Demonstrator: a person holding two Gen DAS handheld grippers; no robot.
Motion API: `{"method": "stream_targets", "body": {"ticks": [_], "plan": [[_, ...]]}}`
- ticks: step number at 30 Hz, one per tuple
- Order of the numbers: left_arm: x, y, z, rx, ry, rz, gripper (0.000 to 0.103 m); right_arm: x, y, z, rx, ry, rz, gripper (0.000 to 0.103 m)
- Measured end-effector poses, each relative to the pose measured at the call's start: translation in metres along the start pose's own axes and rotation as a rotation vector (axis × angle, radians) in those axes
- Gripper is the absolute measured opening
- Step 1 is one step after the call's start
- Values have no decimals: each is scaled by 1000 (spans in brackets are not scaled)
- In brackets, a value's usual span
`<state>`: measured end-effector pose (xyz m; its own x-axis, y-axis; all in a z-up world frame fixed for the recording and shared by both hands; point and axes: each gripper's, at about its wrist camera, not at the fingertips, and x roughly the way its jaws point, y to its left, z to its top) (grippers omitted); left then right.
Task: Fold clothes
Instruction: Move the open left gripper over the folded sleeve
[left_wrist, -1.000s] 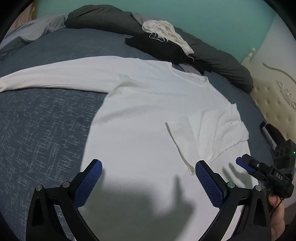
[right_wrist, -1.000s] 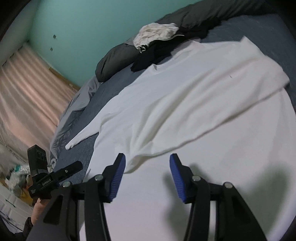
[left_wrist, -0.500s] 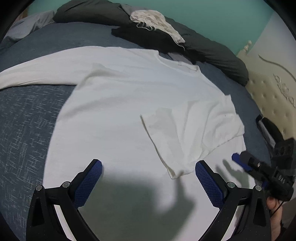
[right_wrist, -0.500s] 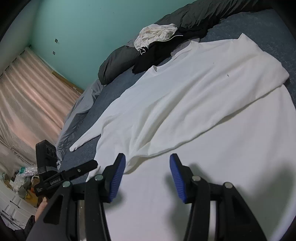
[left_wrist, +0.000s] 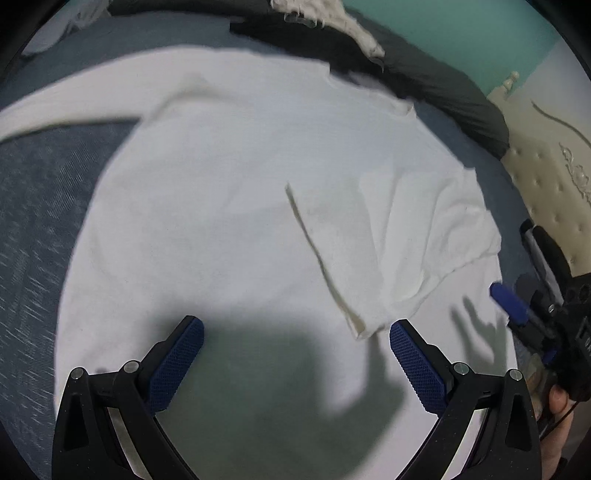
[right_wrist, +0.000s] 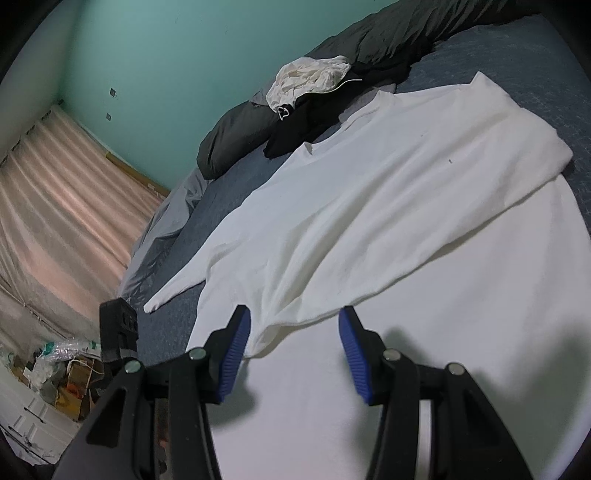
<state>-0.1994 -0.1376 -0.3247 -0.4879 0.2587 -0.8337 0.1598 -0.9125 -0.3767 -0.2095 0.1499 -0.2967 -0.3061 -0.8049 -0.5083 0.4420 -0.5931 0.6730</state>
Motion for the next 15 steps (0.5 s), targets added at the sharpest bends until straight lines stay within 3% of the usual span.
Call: {"method": "stream_targets", "body": {"ticks": [5,11,15], "plan": [[1,6,-3,-21,6,-21,103,-1,-1,1,10,-8,-1,50],[6,-2,-10,39,11,25,103,0,-1,3,18,-13,0,50],[5,2,-11,29,10,12,102,-1,-2,4,24,-15,3,50]]}}
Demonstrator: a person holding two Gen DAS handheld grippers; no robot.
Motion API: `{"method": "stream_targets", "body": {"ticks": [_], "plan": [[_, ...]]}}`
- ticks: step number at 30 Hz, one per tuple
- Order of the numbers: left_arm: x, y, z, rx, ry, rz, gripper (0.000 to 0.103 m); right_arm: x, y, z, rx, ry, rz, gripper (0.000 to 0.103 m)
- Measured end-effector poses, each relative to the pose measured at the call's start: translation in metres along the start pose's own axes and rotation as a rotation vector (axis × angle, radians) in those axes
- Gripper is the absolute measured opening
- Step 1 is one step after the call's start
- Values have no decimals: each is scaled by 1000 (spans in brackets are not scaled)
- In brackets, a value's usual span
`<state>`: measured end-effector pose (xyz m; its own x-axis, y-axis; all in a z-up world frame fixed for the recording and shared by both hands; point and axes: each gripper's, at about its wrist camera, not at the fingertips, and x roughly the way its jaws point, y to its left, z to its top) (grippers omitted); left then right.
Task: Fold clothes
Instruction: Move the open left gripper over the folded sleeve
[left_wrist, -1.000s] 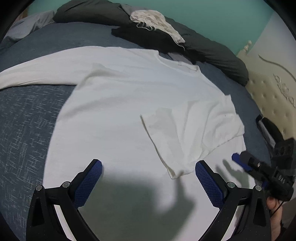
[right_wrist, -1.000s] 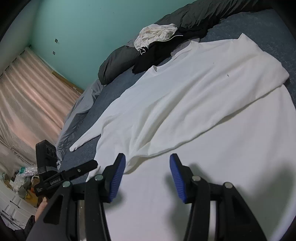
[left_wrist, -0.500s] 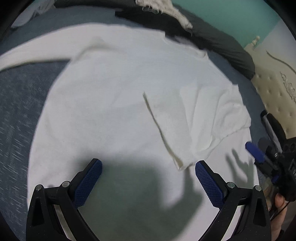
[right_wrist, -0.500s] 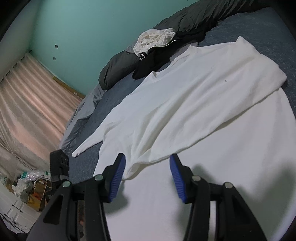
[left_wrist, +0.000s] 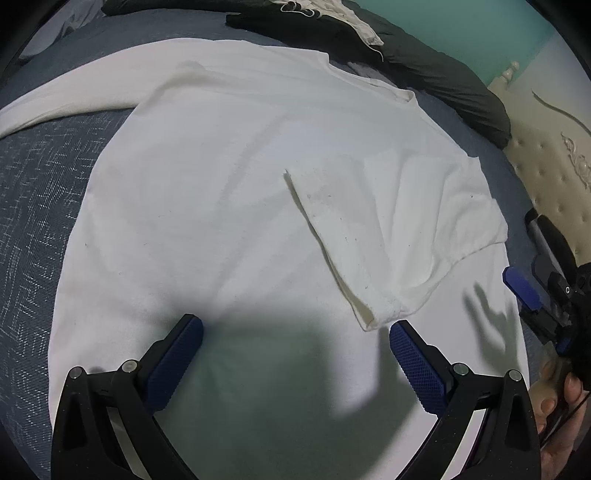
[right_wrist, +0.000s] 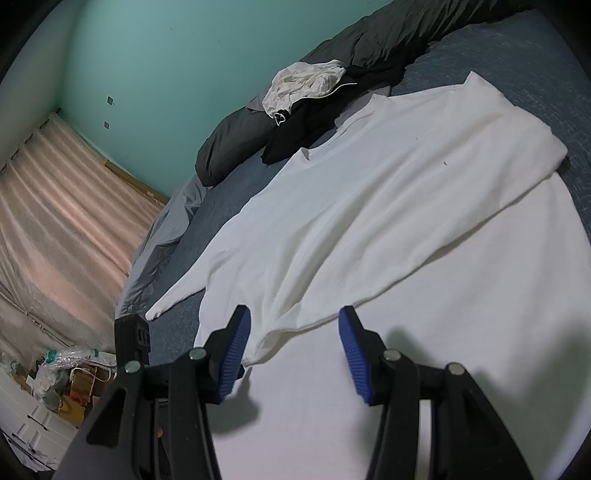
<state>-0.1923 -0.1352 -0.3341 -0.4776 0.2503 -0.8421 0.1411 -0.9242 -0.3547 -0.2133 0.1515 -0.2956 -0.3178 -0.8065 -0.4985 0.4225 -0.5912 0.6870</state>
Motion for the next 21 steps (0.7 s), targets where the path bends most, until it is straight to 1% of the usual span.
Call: {"method": "stream_targets", "body": {"ticks": [5,11,14,16,17,19,20,21], "plan": [[-1,2,-2,2,-3,-4,102,0,-1,1,12,-3,6,50],[-11,1,1,-29,-6,-11,103,-1,-1,2,23,-9,19,50],[-23,-9,7,-3,-33,6,102,-3,-3,4,29,-16,24,50],[-28,-18,14,38,-71,15,102,-4,-5,6,36,-21,26,50],[-27,-20,17,49,-70,12,101,-5,-6,6,41,-23,27,50],[-21,-23,25,55,-56,-3,92,-6,-8,8,50,-27,30,50],[-17,-24,28,56,-49,-11,84,-8,-9,8,54,-29,31,50],[-14,-25,31,61,-43,-17,78,-9,-10,9,56,-33,31,50]]}}
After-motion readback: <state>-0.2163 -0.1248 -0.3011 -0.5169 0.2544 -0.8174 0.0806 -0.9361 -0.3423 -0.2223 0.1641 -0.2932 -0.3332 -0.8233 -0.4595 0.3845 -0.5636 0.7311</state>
